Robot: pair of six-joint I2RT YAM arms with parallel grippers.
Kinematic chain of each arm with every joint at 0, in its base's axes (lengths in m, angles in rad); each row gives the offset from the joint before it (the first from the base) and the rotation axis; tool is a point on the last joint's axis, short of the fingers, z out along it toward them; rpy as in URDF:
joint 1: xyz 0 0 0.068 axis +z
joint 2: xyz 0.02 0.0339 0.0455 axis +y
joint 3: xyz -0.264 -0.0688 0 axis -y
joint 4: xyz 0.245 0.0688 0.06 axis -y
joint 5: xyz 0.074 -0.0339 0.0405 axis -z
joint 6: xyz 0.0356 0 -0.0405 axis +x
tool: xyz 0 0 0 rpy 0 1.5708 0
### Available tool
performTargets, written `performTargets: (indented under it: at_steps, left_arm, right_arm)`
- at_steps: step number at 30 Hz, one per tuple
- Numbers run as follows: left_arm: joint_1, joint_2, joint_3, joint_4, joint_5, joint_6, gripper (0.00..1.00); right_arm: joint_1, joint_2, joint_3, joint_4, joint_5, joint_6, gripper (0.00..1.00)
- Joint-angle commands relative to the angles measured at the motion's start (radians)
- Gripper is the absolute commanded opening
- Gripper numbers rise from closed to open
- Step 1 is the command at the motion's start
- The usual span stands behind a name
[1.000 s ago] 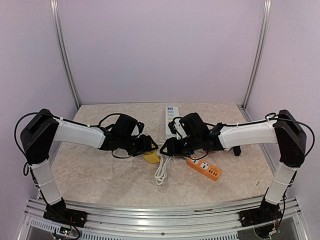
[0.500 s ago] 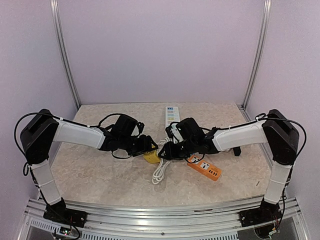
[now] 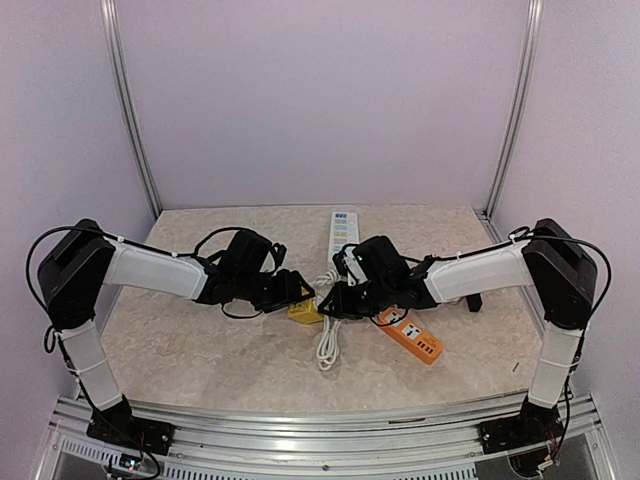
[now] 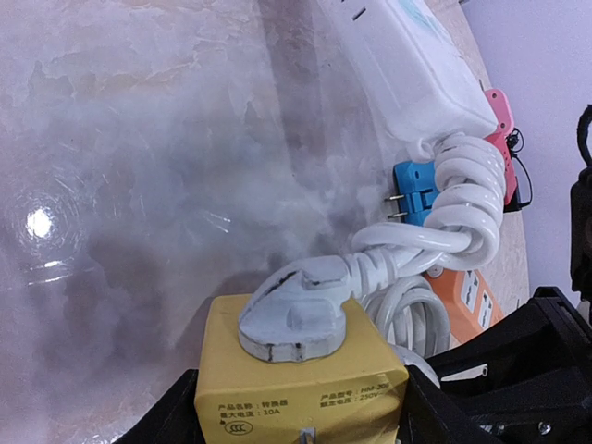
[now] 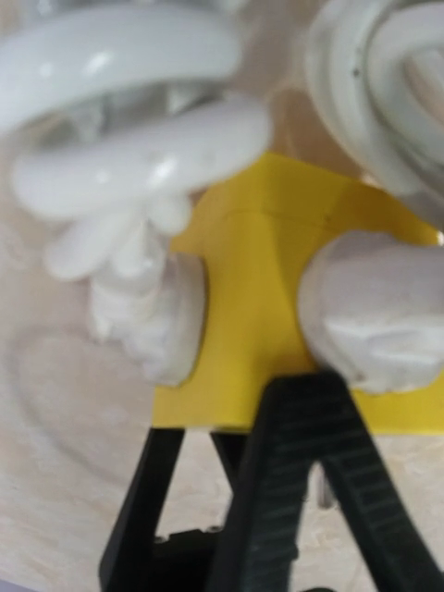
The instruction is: Pull the plug off the socket
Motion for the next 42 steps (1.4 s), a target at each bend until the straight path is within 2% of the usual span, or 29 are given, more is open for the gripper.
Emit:
performTargets:
  at_steps: [1,8,14,18,24,29,36,39,42]
  left_arm:
    - [-0.003,-0.065,0.008,0.168,0.093,0.005,0.24]
    - [-0.003,-0.069,-0.023,0.192,0.109,0.003,0.24]
    - [-0.003,-0.078,-0.039,0.192,0.107,0.005,0.24]
    - [-0.002,-0.073,-0.033,0.186,0.112,0.0,0.24]
    - [0.002,-0.061,-0.01,0.142,0.096,-0.02,0.23]
    - [0.011,-0.055,-0.013,0.137,0.093,-0.041,0.21]
    - [0.012,-0.052,-0.014,0.13,0.087,-0.043,0.21]
    - [0.013,-0.057,-0.024,0.142,0.088,-0.038,0.21]
    - [0.013,-0.065,-0.038,0.164,0.097,-0.032,0.21]
  right_arm:
    - [0.001,0.018,-0.029,0.037,-0.025,0.0,0.0]
    - [-0.032,0.007,-0.111,0.186,-0.107,0.09,0.0]
    - [-0.041,0.002,-0.131,0.204,-0.113,0.104,0.0]
    - [-0.034,0.001,-0.094,0.127,-0.057,0.064,0.0]
    - [0.024,-0.018,0.017,-0.075,0.152,-0.046,0.0]
    - [0.064,-0.009,0.087,-0.175,0.242,-0.088,0.0]
    - [0.071,-0.022,0.091,-0.182,0.28,-0.064,0.0]
    - [0.052,-0.046,0.06,-0.134,0.254,-0.035,0.0]
    - [0.02,-0.07,0.006,-0.064,0.166,0.008,0.0]
